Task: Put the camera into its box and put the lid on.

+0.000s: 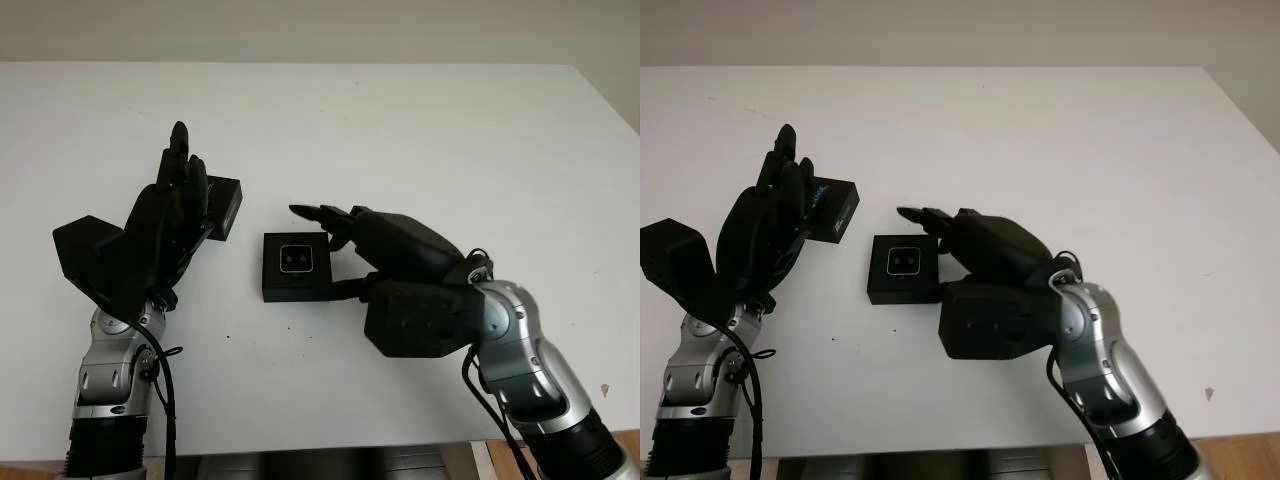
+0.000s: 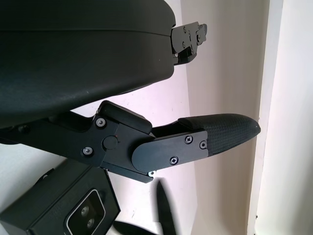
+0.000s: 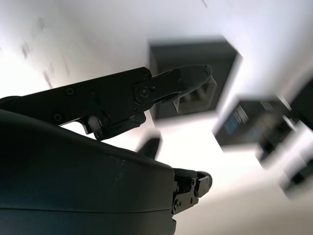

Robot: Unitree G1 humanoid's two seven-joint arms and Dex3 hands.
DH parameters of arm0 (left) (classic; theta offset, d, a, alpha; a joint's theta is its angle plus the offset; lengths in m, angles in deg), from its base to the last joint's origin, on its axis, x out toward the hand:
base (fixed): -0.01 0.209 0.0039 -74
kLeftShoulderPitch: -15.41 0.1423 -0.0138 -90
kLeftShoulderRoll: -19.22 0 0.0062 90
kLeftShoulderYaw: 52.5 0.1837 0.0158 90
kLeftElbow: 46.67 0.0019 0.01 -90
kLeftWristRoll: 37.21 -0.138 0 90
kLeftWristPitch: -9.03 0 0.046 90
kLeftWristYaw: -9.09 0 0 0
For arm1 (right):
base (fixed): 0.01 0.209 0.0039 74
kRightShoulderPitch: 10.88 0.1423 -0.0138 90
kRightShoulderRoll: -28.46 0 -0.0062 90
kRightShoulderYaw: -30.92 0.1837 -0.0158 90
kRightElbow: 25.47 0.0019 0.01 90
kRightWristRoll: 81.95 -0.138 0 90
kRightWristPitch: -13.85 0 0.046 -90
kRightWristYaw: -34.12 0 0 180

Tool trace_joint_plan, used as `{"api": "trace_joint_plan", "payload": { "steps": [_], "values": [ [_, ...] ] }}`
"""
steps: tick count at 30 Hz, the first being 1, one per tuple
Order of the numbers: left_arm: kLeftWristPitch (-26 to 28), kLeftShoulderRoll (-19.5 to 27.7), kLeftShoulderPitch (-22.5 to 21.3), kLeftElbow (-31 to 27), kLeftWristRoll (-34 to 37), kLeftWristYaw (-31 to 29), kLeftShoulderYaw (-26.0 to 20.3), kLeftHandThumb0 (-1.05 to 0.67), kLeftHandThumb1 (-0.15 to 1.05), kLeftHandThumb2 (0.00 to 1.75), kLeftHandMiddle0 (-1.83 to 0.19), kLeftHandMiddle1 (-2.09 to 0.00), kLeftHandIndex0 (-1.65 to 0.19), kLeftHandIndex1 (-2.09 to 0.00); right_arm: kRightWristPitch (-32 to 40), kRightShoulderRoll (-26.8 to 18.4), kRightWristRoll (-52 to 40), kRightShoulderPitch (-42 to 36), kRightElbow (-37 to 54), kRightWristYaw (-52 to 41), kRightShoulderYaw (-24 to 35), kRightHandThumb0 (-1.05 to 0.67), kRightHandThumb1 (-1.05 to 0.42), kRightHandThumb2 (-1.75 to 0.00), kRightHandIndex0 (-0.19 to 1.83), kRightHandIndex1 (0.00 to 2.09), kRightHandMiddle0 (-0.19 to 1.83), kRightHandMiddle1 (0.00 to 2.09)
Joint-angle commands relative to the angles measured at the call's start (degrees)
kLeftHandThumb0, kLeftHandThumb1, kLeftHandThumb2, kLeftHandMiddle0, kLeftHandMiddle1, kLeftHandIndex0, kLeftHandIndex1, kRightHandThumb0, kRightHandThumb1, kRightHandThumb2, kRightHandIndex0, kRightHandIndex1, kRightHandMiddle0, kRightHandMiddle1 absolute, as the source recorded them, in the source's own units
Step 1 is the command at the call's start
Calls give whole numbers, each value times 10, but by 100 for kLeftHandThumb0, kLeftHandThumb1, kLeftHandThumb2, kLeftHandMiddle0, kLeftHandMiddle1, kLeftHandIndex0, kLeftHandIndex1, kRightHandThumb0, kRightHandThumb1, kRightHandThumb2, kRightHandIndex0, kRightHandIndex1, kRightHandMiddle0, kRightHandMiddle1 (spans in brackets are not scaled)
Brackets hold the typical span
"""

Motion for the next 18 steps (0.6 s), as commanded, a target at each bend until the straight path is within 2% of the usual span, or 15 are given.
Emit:
{"api": "trace_joint_plan", "payload": {
  "steps": [1,5,8,9,10,11,12,16,17,18],
  "values": [
    [-2,6,4,-13,4,1,-8,-83,105,62,19,0,19,0,-1,10,-21,24,27,12,31,-56,-100,-5,-11,8,1,9],
    [-2,11,8,-29,16,-4,-18,-82,105,57,19,0,19,0,1,22,-35,40,32,57,70,-58,-101,-6,8,16,17,15],
    [3,20,14,-55,18,-3,-25,-81,105,52,19,0,19,0,13,47,-50,40,31,101,98,-57,-100,-5,36,29,37,28],
    [1,27,16,-62,15,-6,-26,-80,105,51,19,0,19,0,17,54,-61,39,30,110,107,-54,-100,-5,40,30,37,35],
    [-8,37,18,-66,15,-14,-28,-78,105,51,19,0,19,0,17,57,-67,38,28,118,114,-52,-99,-5,45,32,31,55],
    [-22,48,17,-65,15,-27,-32,-76,105,52,19,-1,18,-1,23,58,-69,38,28,124,119,-51,-99,-5,48,33,28,67],
    [-39,64,15,-61,10,-39,-36,-74,105,50,16,-3,15,-3,25,56,-67,38,26,130,123,-50,-99,-5,50,34,26,74],
    [-80,110,-19,-21,2,-53,-59,-63,105,34,-14,-12,-10,-14,4,49,-100,38,-12,138,146,-50,-99,-6,52,35,24,81],
    [-92,123,-31,-6,-4,-56,-62,-55,105,23,-34,-15,-27,-22,-5,47,-115,37,-25,136,154,-51,-101,-6,51,35,21,82],
    [-109,153,-54,27,-19,-66,-63,-53,105,19,-41,-15,-33,-24,-20,40,-130,37,-46,135,164,-51,-101,-6,50,35,20,82]
  ]
}}
